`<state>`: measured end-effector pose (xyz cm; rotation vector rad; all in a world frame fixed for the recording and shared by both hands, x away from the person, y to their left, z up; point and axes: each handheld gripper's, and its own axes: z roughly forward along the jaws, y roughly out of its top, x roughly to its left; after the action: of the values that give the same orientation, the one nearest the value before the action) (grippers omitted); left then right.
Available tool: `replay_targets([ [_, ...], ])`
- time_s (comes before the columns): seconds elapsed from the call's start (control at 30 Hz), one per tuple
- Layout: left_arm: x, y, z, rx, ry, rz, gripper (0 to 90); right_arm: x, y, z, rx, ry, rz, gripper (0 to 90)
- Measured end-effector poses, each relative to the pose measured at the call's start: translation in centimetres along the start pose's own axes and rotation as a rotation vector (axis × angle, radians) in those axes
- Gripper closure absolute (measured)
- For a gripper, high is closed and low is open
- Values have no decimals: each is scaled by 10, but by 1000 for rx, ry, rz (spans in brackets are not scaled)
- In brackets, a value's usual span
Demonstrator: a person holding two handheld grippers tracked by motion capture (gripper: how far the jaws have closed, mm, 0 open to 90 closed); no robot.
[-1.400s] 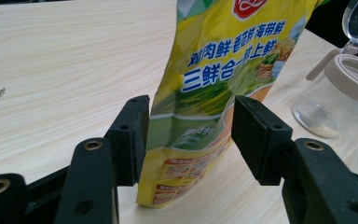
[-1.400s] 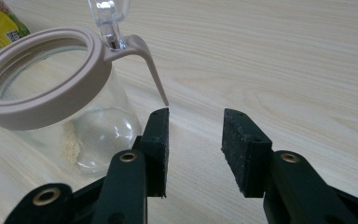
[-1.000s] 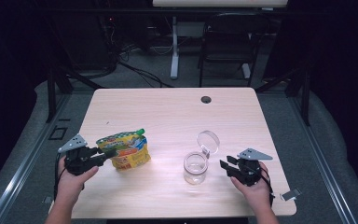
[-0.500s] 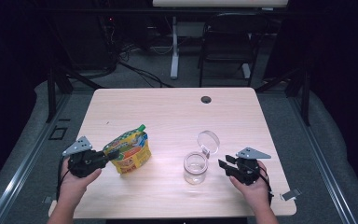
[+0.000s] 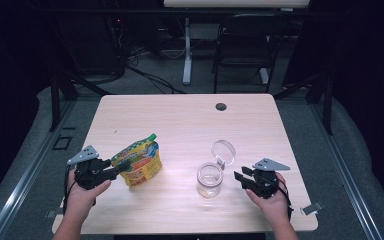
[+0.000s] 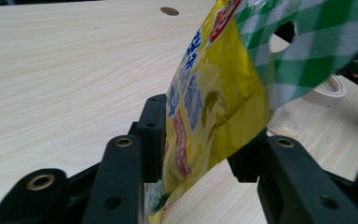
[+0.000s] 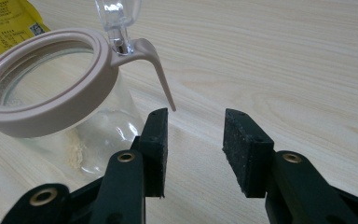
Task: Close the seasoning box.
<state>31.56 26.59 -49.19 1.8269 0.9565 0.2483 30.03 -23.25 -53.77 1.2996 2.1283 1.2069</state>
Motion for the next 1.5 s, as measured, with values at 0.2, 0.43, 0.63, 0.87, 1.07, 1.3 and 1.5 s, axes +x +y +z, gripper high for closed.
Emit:
replay_targets([
  [0.2, 4, -3, 4, 14, 5, -21, 550, 0, 0, -1, 3, -1, -1, 603],
  [0.43, 6, -8, 15, 44, -3, -24, 509, 1, -1, -2, 2, -1, -3, 601],
  [0.63, 8, -12, 27, 53, -4, -23, 469, 1, -2, -3, 2, -4, 1, 598],
  [0.87, 10, -16, 41, 72, -12, -11, 424, -1, -4, -5, 5, -13, -1, 595],
  [1.07, 13, -18, 48, 69, -33, -27, 405, -2, -6, -8, 4, -22, 7, 591],
  [1.3, 14, -20, 53, 69, -49, -23, 400, -2, -7, -9, 3, -23, 10, 589],
  [1.5, 16, -28, 58, 50, -63, -46, 377, -2, -7, -9, 1, -21, 12, 587],
])
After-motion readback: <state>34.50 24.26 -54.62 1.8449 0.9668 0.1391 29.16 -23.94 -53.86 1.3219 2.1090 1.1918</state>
